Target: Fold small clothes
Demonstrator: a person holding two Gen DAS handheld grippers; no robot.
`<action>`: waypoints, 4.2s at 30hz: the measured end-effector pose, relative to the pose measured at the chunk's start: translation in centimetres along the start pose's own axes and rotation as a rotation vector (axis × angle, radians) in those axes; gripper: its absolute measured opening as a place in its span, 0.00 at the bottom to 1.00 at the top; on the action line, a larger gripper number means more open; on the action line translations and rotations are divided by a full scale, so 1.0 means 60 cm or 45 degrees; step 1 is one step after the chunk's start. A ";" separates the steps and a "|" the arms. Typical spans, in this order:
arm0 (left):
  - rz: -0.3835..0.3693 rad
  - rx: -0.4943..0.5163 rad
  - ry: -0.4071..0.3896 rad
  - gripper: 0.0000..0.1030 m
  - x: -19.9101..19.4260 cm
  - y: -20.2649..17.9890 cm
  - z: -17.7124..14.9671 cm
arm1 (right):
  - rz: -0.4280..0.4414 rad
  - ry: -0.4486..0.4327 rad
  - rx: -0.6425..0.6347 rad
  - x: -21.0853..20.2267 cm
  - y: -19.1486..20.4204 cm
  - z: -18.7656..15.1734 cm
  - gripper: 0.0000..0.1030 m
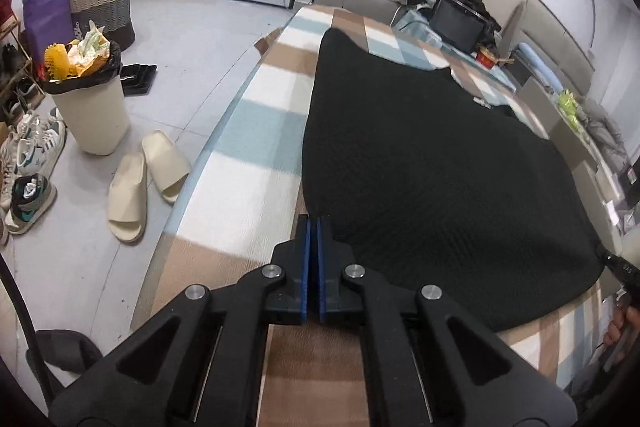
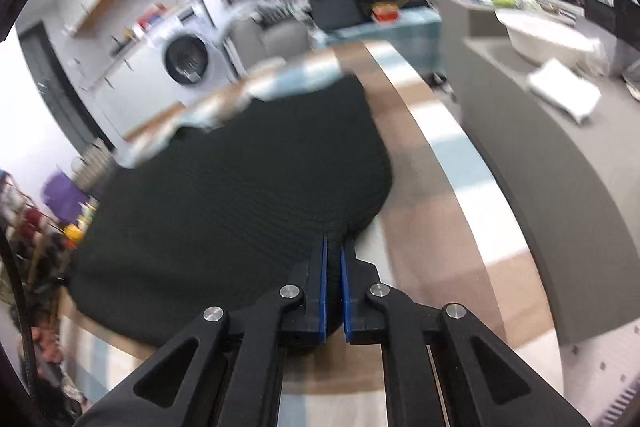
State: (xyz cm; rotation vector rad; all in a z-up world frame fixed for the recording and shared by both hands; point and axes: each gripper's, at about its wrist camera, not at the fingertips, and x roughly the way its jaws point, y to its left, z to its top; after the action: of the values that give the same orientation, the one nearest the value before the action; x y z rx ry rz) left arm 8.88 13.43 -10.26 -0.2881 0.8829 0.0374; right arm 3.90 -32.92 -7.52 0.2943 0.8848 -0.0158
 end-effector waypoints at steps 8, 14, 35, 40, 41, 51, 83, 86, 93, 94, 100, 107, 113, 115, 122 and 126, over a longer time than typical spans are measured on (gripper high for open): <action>0.066 0.010 -0.096 0.52 -0.066 0.000 0.004 | -0.001 -0.187 -0.059 -0.080 0.033 0.012 0.44; -0.097 0.167 -0.063 0.64 -0.047 -0.101 0.021 | 0.170 -0.081 -0.208 -0.030 0.137 0.017 0.65; -0.132 0.478 0.063 0.64 0.049 -0.183 -0.005 | 0.110 0.129 -0.348 0.081 0.116 0.006 0.55; -0.128 0.517 0.038 0.65 0.050 -0.221 0.009 | 0.038 0.113 -0.396 0.085 0.155 0.014 0.67; -0.128 0.522 0.038 0.65 0.056 -0.229 0.013 | 0.065 0.104 -0.388 0.090 0.166 0.019 0.69; -0.033 0.519 0.046 0.65 0.094 -0.198 0.040 | 0.004 0.116 -0.473 0.168 0.205 0.052 0.71; 0.085 0.347 0.129 0.82 0.123 -0.184 0.137 | -0.213 0.125 -0.386 0.207 0.176 0.116 0.93; 0.037 0.369 0.122 0.82 0.132 -0.213 0.148 | -0.150 0.124 -0.426 0.219 0.218 0.125 0.93; -0.018 0.521 0.186 0.86 0.203 -0.294 0.153 | -0.089 0.161 -0.560 0.275 0.308 0.138 0.93; -0.029 0.532 0.146 0.91 0.205 -0.296 0.151 | -0.088 0.153 -0.582 0.278 0.313 0.139 0.93; 0.060 0.452 0.154 0.92 0.200 -0.247 0.163 | -0.107 0.155 -0.522 0.269 0.258 0.156 0.96; 0.058 0.430 0.100 0.91 0.179 -0.214 0.179 | -0.192 0.162 -0.434 0.260 0.218 0.172 0.96; -0.042 0.486 0.111 0.91 0.209 -0.283 0.198 | -0.171 0.146 -0.570 0.284 0.294 0.180 0.96; -0.041 0.511 0.155 0.91 0.236 -0.300 0.199 | -0.181 0.169 -0.629 0.304 0.316 0.180 0.96; -0.002 0.485 0.152 0.92 0.240 -0.273 0.200 | -0.210 0.164 -0.523 0.294 0.251 0.201 0.98; 0.053 0.469 0.134 0.92 0.211 -0.243 0.188 | -0.282 0.161 -0.383 0.270 0.188 0.196 0.98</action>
State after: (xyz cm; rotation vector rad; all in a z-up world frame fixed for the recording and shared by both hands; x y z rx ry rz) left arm 27.66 1.29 -9.82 0.0729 0.9809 -0.1024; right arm 24.64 -23.43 -10.13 -0.0849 1.0274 -0.0692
